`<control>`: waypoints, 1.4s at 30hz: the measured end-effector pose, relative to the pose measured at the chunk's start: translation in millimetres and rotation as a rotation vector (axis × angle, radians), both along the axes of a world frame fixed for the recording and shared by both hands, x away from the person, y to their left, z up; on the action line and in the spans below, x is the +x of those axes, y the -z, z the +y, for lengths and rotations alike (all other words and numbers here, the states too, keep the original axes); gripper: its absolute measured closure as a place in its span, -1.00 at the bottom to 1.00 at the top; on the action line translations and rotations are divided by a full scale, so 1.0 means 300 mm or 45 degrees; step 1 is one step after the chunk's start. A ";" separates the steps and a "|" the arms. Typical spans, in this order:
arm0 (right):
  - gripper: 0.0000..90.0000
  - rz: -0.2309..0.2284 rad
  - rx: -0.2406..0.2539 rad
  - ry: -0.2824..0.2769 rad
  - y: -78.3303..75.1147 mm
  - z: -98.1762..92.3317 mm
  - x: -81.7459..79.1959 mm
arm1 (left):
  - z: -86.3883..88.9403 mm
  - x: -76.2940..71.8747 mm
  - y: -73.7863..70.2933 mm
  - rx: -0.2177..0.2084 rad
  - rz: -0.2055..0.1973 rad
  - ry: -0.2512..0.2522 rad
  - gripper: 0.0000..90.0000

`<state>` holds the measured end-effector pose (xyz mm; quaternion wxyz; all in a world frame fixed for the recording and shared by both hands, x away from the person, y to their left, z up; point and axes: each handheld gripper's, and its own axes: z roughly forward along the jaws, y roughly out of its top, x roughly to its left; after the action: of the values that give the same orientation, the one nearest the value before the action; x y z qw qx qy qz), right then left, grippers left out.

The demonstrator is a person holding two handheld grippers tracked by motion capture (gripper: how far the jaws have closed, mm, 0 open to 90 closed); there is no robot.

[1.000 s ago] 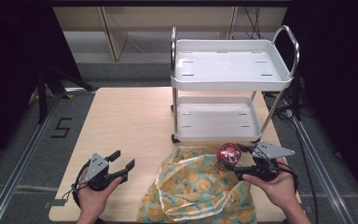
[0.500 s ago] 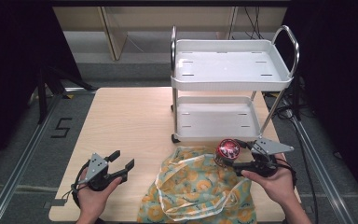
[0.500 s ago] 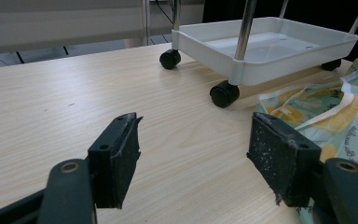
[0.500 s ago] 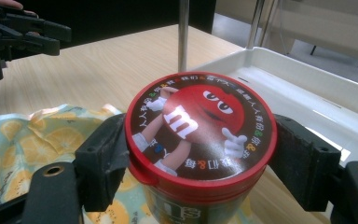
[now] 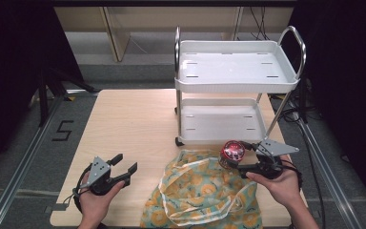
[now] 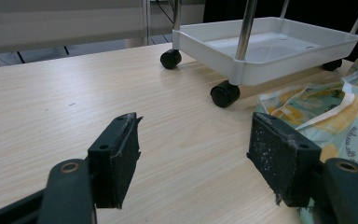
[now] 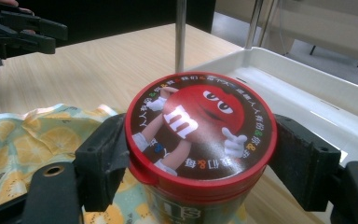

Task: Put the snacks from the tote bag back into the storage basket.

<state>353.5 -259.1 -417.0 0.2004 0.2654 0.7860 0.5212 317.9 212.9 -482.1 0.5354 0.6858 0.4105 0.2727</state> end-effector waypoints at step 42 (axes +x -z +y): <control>-0.42 -0.005 -0.012 0.000 -0.020 0.021 0.040 | 0.001 0.001 -0.003 0.004 -0.012 0.001 -0.28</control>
<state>365.4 -252.7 -411.2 0.2032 0.2634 0.7881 0.5179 318.3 213.2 -481.3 0.5363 0.6857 0.4072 0.2764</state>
